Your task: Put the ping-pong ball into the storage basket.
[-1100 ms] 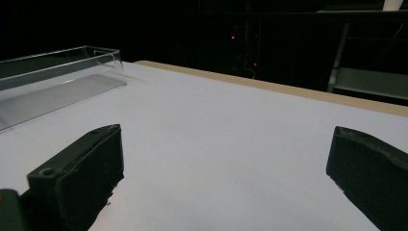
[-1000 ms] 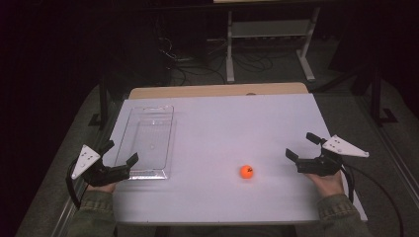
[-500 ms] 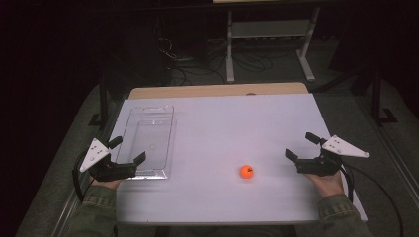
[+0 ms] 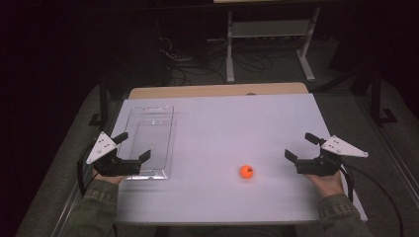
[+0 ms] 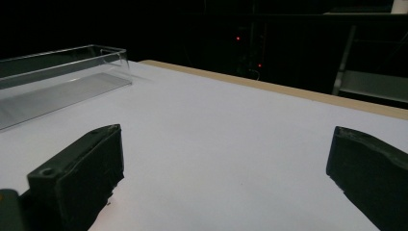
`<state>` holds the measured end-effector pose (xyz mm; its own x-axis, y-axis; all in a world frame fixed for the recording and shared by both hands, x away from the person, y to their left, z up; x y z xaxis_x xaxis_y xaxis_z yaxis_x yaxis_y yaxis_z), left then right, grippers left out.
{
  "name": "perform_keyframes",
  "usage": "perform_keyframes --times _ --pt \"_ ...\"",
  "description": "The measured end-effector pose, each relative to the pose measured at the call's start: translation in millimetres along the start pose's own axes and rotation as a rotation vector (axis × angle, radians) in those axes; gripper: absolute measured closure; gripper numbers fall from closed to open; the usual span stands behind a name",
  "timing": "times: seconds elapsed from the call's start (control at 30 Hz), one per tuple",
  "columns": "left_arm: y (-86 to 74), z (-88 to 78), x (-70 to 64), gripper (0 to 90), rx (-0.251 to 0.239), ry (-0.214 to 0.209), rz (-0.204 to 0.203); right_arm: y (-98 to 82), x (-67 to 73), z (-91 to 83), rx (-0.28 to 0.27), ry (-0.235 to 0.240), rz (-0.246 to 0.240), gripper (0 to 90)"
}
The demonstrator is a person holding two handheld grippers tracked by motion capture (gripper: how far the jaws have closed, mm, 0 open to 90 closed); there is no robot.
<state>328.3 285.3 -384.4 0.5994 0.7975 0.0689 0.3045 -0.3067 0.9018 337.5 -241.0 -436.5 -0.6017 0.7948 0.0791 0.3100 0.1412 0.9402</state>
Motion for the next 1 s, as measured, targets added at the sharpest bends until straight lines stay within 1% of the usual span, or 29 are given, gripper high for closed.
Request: perform_keyframes --times 0.1,0.3,0.4,0.47,0.5,0.57,0.6,0.77,0.9,1.0 --pt "4.0 0.7 -0.8 0.0 0.005 -0.011 0.005 -0.1 0.2 0.1 0.001 0.002 0.000 0.0" --pt "10.3 3.5 -5.4 0.0 0.018 -0.029 0.031 -0.1 0.3 0.0 0.002 0.004 -0.002 0.0" --pt "12.1 6.9 -7.4 0.0 0.032 -0.052 0.032 -0.5 0.9 0.6 0.005 0.010 0.001 0.0" --pt "12.9 7.9 -8.5 0.0 0.035 -0.058 0.034 -0.6 0.9 0.9 0.006 0.008 -0.002 0.0" --pt "15.2 9.4 -10.8 0.0 0.040 -0.066 0.046 -0.7 0.9 1.0 0.006 0.006 -0.004 0.0" --pt "18.8 10.5 -13.4 0.0 0.040 -0.077 0.055 -0.4 0.7 0.4 0.005 0.004 -0.001 0.0" --pt "18.8 10.5 -13.4 0.0 0.040 -0.077 0.055 -0.4 0.6 0.3 0.005 0.004 -0.001 0.0" --pt "26.3 12.6 -17.8 0.0 0.048 -0.089 0.083 -0.3 0.8 0.3 0.005 0.006 -0.002 0.0" --pt "28.4 14.3 -19.3 0.0 0.053 -0.097 0.085 -0.4 1.2 0.5 0.006 0.010 -0.001 0.0" --pt "29.8 16.0 -21.4 0.0 0.061 -0.104 0.096 -0.8 1.6 1.0 0.009 0.017 -0.002 0.0"
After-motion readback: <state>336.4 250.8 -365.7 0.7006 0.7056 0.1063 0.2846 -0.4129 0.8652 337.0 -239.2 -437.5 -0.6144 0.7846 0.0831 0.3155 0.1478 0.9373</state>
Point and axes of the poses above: each handheld gripper's, and its own axes: z roughly forward along the jaws, y roughly out of its top, x roughly to its left, the point moved 5 cm from there along z, roughly forward along the jaws, and after that the axes turned 7 degrees about x, right-handed, at the moved point
